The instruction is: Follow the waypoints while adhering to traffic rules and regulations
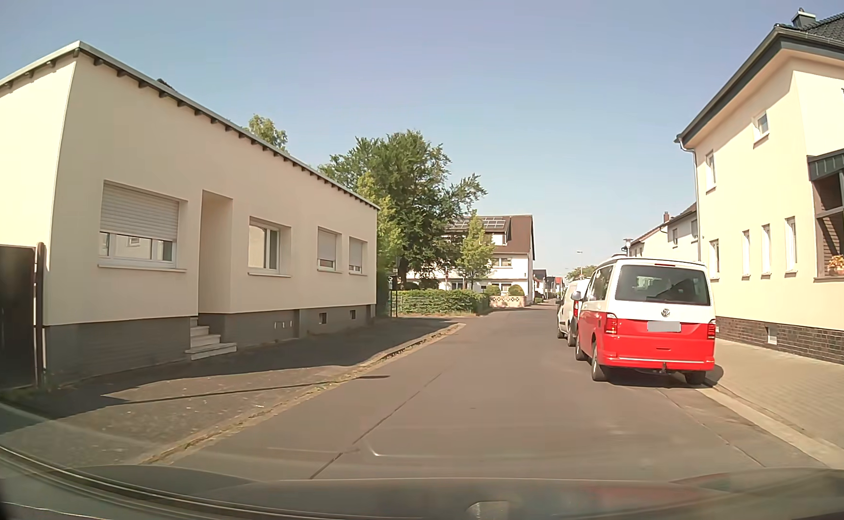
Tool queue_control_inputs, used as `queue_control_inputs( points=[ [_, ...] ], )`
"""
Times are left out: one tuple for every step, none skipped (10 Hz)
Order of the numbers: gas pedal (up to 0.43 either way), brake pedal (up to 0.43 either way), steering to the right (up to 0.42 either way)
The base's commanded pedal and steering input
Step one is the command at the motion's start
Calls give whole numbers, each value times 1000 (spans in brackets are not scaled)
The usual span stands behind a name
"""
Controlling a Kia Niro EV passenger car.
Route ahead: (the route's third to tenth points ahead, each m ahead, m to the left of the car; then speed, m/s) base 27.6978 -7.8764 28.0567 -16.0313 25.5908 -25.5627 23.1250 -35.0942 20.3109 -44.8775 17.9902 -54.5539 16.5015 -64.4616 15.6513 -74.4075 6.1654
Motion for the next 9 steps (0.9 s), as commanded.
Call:
queue_control_inputs(
  points=[
    [59,30,-12],
    [47,30,-7],
    [47,30,-3],
    [47,30,10],
    [20,30,26],
    [0,30,41],
    [0,30,48],
    [0,30,51],
    [0,30,54]
  ],
)
